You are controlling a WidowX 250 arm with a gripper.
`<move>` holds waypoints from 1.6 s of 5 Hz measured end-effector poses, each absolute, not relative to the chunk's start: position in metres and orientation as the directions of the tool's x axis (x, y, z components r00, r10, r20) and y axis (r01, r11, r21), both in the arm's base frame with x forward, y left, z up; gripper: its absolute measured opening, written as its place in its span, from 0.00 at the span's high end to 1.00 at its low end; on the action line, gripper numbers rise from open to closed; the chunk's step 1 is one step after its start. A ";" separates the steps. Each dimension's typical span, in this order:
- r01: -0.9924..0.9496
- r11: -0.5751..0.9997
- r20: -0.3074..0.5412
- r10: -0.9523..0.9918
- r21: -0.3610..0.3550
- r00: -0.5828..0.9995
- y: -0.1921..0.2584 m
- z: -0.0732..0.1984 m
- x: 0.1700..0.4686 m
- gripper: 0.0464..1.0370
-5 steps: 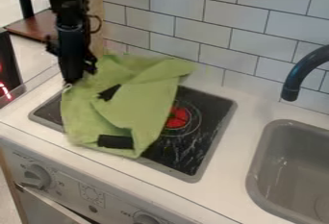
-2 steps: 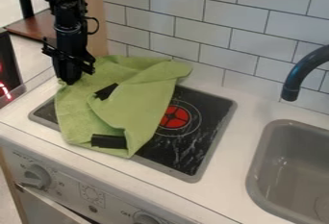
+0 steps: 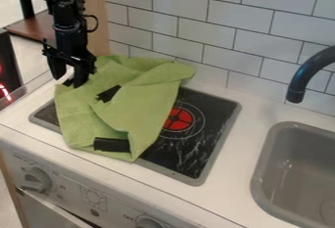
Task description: Unfold the cloth from right to left
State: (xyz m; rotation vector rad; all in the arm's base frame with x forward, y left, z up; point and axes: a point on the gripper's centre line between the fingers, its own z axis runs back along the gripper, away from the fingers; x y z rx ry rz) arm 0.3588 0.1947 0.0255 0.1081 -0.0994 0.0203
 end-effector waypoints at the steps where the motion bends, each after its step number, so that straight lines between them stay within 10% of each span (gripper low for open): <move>1: -0.028 0.998 0.065 0.024 0.055 0.998 0.188 0.029 0.355 0.02; 8: -0.079 0.997 0.257 0.083 -0.023 0.963 0.198 0.115 0.342 0.04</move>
